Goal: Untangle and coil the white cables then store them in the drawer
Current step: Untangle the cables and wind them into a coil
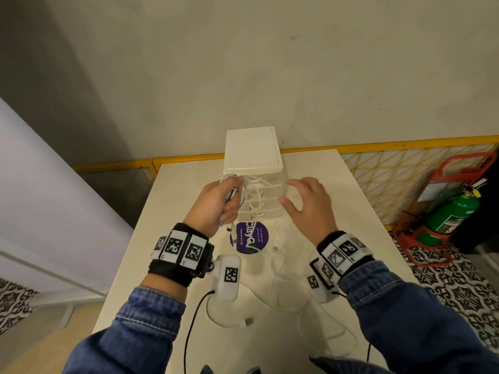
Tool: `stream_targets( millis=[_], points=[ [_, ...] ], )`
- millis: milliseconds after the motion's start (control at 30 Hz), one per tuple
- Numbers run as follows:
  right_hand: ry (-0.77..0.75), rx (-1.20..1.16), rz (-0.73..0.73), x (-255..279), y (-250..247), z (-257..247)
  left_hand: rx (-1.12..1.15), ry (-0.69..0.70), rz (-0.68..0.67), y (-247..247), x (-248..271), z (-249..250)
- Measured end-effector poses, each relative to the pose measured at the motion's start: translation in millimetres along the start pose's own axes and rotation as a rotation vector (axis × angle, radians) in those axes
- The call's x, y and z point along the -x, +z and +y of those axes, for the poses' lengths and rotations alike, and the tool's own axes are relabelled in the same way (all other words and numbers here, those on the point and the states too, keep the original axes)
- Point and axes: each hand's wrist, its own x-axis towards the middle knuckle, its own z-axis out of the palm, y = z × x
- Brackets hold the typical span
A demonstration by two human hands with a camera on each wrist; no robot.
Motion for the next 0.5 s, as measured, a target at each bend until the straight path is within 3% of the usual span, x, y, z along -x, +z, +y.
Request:
stream_targets(
  millis=[100,167,233,367,433,500],
  points=[
    [-0.171,-0.457,-0.147,5.7,2.6,-21.3,-0.041,-0.018,-0.048,6.9,1.8,0.0],
    [-0.095,-0.612,-0.295,8.3,7.8,-33.3,-0.049,-0.02,-0.094,11.2,3.1,0.2],
    [-0.001,-0.599,-0.37,10.4,12.1,-36.4,-0.009,-0.001,-0.167,12.9,4.3,2.4],
    [0.137,-0.659,-0.407,17.5,9.6,-23.9,0.327,0.144,-0.339,3.9,5.9,15.0],
    [0.201,-0.734,-0.369,17.6,2.0,-16.3,0.475,0.199,-0.296,-6.9,5.9,19.0],
    [0.211,-0.755,-0.285,11.7,-8.8,-12.9,0.476,0.187,-0.22,-17.8,4.0,13.8]
  ],
)
